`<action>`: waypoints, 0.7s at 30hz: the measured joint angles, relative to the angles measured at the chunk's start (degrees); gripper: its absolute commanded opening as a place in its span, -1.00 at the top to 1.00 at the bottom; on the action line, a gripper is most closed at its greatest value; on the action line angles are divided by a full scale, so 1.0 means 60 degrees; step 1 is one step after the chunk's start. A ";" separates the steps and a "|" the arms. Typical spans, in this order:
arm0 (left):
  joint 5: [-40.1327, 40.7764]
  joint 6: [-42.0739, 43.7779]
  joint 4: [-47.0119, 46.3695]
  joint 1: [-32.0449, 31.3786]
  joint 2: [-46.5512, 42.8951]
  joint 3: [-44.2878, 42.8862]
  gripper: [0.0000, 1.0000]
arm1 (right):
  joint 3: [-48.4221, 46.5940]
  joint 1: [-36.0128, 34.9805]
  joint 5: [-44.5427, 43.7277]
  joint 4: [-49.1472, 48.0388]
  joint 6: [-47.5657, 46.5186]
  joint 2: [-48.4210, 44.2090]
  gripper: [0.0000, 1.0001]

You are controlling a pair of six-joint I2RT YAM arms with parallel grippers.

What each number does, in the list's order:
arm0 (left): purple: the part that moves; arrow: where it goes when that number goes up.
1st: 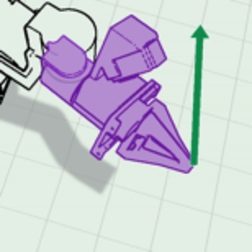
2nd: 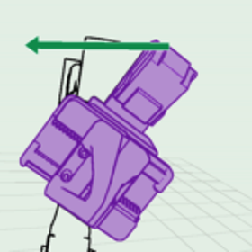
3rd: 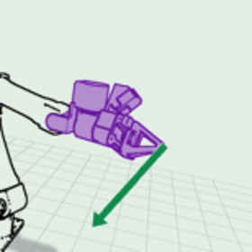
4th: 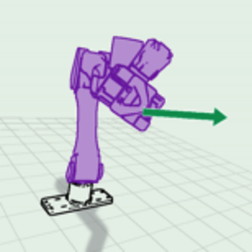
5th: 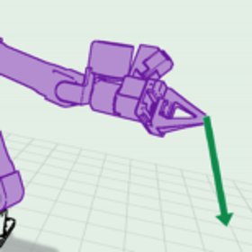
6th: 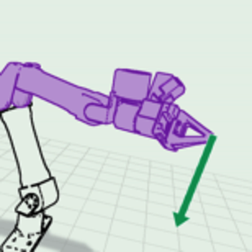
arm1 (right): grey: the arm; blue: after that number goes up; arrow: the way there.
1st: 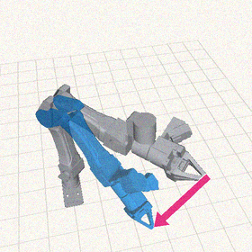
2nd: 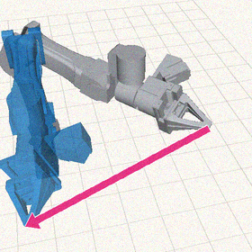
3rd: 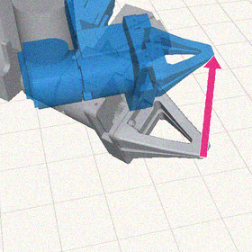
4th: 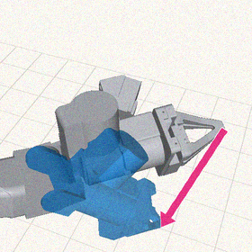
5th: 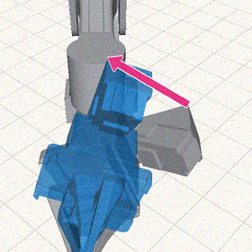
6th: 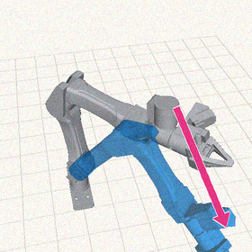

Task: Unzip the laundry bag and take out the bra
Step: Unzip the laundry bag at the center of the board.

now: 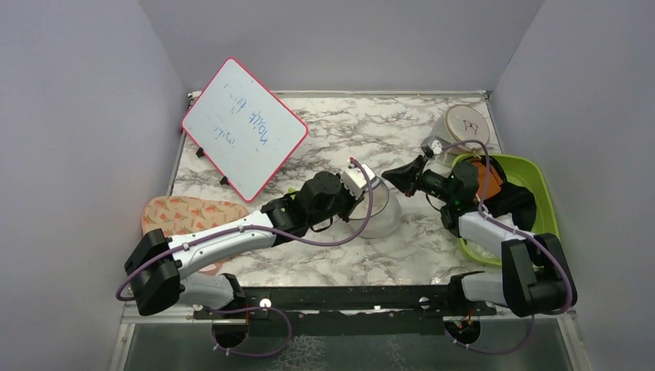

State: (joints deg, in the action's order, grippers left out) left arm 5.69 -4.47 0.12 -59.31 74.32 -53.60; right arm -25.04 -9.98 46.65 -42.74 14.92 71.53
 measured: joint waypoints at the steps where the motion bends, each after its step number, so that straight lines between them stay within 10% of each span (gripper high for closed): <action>1: -0.0087 0.0109 -0.0153 0.0000 -0.0091 0.0146 1.00 | 0.0000 0.0051 0.0135 -0.0339 0.0084 0.0277 0.99; 15: -0.0321 0.0335 -0.0863 0.0015 -0.0372 0.0761 1.00 | -0.0812 0.0186 0.1366 -0.3574 0.1330 0.3217 0.99; 21: -0.0164 -0.0233 -0.0459 0.0011 -0.0193 0.0543 0.69 | -0.0809 0.0189 0.1519 -0.3322 0.1370 0.2608 0.99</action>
State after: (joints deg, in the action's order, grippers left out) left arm 4.71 -5.87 -2.63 -59.24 73.17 -50.35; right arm -29.89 -8.84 55.77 -62.67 23.14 87.18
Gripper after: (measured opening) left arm 0.093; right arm 0.009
